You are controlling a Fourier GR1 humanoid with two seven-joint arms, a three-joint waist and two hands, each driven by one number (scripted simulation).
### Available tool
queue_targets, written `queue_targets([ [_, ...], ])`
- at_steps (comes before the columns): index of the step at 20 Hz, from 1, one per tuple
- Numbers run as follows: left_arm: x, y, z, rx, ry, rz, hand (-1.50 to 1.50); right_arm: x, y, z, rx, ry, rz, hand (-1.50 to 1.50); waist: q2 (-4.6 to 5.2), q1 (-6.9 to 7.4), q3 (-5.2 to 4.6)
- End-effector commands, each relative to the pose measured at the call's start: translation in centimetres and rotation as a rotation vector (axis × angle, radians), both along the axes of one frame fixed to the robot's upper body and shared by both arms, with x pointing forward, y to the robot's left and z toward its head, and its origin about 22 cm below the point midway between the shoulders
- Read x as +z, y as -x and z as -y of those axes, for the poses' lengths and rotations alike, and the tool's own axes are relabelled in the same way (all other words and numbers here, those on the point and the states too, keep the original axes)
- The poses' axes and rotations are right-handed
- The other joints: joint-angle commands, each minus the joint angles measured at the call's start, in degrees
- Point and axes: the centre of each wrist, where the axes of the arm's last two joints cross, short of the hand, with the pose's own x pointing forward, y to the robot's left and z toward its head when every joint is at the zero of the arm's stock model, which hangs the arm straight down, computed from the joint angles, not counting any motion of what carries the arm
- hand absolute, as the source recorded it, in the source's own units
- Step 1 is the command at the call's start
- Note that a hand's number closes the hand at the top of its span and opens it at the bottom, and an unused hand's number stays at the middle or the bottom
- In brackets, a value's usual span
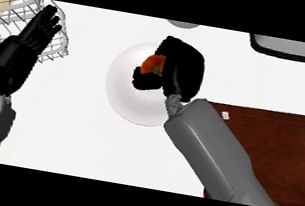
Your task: Pick the tomato from the tray and place it in the plate
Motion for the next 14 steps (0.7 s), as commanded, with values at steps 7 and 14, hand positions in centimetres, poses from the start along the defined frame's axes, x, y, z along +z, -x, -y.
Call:
queue_targets([
  [7,0.1,0.1,0.4,-0.053,-0.004,0.002,0.0,-5.4,-5.1,1.1,-0.041,0.053,-0.126,1.5,0.55,2.03,0.02],
  [14,0.7,-1.1,2.1,-0.065,-0.007,0.032,0.0,-6.1,-5.2,1.0,-0.118,-0.129,-0.119,-1.5,1.21,4.19,0.05],
])
